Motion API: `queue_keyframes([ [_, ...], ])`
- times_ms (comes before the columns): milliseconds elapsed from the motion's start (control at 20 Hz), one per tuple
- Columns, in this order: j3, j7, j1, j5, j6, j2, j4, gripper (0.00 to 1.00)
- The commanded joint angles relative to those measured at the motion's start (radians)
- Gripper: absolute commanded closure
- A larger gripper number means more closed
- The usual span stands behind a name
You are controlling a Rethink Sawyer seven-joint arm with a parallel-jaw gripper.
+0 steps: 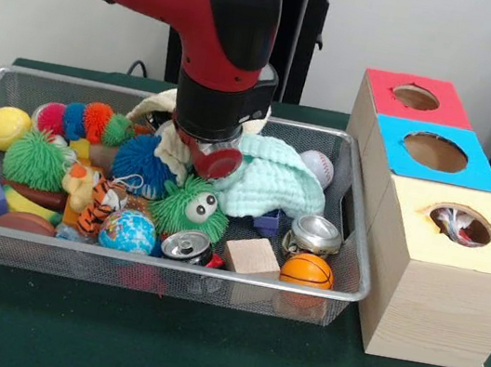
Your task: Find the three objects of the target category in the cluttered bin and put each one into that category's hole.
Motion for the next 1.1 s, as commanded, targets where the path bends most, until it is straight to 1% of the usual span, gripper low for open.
queue_keyframes([
  [50,0.105,-0.215,-0.064,-0.098,0.119,-0.018,0.008,1.0],
  [200,0.082,-0.145,-0.046,-0.086,0.124,-0.029,0.019,1.0],
  [300,0.083,-0.126,-0.047,-0.076,0.154,-0.051,0.025,1.0],
  [400,0.079,-0.131,-0.054,-0.084,0.16,-0.059,0.021,1.0],
  [550,0.099,-0.19,-0.115,-0.103,0.153,-0.072,0.039,1.0],
  [650,0.116,-0.246,-0.172,-0.127,0.153,-0.055,0.022,1.0],
  [800,0.164,-0.34,-0.26,-0.165,0.205,-0.021,-0.031,1.0],
  [1000,0.202,-0.39,-0.326,-0.228,0.221,0.008,-0.076,1.0],
  [1100,0.221,-0.401,-0.354,-0.26,0.208,0.03,-0.087,1.0],
])
